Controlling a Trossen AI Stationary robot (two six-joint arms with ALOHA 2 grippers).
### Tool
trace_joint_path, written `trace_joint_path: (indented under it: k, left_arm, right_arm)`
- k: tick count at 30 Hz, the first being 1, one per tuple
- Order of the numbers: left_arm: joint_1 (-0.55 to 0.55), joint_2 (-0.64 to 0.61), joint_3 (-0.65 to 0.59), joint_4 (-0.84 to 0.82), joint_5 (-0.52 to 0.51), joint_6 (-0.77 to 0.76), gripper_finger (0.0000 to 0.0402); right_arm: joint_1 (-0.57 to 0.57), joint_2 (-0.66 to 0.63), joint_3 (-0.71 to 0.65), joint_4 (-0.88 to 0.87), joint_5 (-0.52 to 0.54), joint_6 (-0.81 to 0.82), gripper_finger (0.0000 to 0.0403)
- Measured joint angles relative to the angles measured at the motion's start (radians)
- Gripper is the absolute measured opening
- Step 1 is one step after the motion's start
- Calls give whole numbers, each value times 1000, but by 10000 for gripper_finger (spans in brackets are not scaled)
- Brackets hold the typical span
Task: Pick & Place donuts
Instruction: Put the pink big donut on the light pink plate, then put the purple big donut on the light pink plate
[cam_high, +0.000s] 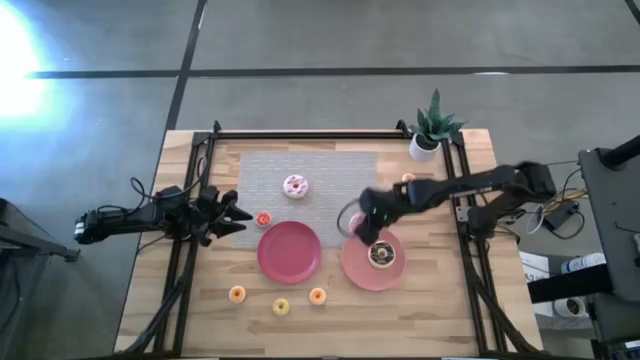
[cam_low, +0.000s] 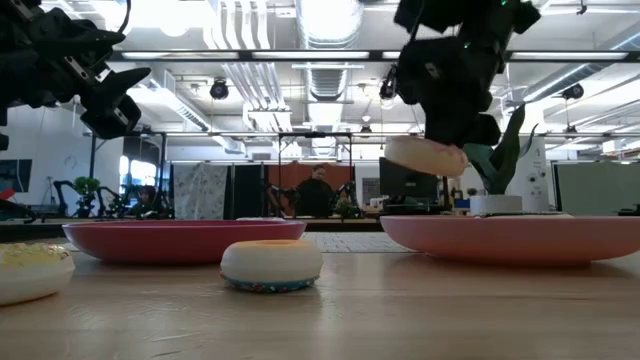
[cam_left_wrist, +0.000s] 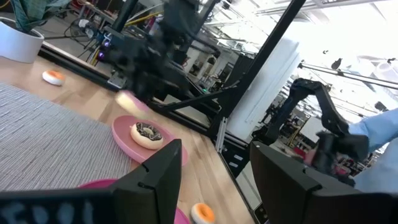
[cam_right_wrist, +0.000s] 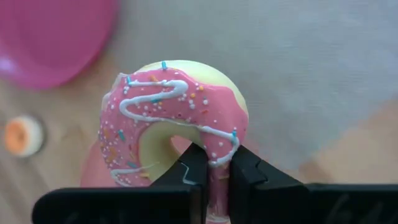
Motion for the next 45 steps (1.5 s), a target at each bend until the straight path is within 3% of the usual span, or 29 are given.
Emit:
trace_joint_path:
  k: [5,11,15,24,29,33,38,45]
  left_arm:
    - [0,0,0,0,0,0,165]
    - [0,0,0,0,0,0,165]
    - [0,0,0,0,0,0,165]
    - [0,0,0,0,0,0,165]
    - [0,0,0,0,0,0,165]
    - [0,0,0,0,0,0,165]
    - [0,0,0,-2,0,0,165]
    - [0,0,0,-8,0,0,165]
  right_arm:
    - [100,101,10,106,20,22,20]
    - [130,208,7,118,35,39,27]
    - [130,233,14,116,12,28,53]
    - [135,169,26,11,-15,15,168]
    - [145,91,36,-32,-4,-26,210]
    - [139,57,37,-24,32,-48,225]
    - [130,30,92,15,169,-51,228]
    - [16,46,186,12,86,-70,226]
